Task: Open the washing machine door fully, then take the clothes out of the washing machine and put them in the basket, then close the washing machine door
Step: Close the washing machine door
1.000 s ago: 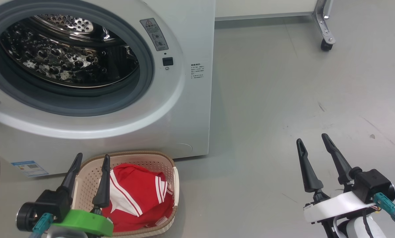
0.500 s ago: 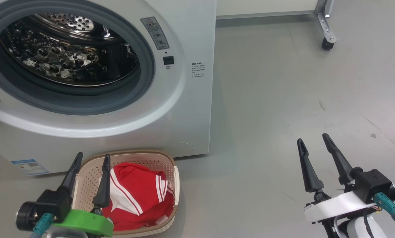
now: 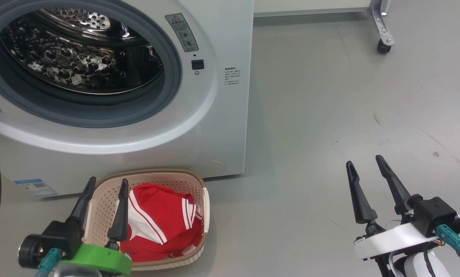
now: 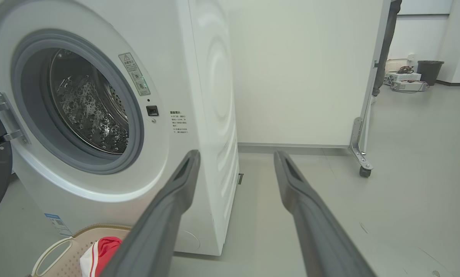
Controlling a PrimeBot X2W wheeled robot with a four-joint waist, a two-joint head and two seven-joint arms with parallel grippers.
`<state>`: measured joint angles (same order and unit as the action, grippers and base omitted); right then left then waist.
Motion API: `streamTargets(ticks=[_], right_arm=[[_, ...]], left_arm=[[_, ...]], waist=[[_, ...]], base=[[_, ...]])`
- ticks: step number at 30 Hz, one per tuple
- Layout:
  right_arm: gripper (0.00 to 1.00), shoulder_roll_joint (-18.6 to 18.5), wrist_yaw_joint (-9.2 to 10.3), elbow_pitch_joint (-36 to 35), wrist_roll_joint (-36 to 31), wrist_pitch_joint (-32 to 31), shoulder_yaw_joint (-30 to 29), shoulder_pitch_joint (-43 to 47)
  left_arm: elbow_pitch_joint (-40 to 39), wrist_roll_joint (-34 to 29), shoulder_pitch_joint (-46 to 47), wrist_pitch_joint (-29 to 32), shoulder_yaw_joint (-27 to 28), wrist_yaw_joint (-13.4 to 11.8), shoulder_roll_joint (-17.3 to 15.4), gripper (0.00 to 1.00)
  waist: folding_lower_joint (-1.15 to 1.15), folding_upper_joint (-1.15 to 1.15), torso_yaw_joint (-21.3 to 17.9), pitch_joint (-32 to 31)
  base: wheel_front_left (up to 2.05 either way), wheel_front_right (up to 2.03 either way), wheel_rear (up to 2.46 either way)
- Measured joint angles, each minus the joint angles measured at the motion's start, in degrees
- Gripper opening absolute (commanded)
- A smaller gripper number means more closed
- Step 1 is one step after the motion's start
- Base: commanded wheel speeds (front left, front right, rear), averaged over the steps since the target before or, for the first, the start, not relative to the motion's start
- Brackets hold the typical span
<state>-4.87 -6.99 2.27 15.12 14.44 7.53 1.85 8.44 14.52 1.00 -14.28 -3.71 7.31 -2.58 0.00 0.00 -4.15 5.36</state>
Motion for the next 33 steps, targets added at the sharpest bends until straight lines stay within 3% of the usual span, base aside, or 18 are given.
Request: streamTargets(ticks=[33], right_arm=[[1.0,0.0,0.0,-0.04,0.0,0.0,-0.05,-0.01]], left_arm=[[-0.56,-3.0,0.01,-0.01,-0.23,-0.01,0.03,1.0]], waist=[[0.0,0.0,0.24,1.0]], base=[[-1.09,1.09,0.0]])
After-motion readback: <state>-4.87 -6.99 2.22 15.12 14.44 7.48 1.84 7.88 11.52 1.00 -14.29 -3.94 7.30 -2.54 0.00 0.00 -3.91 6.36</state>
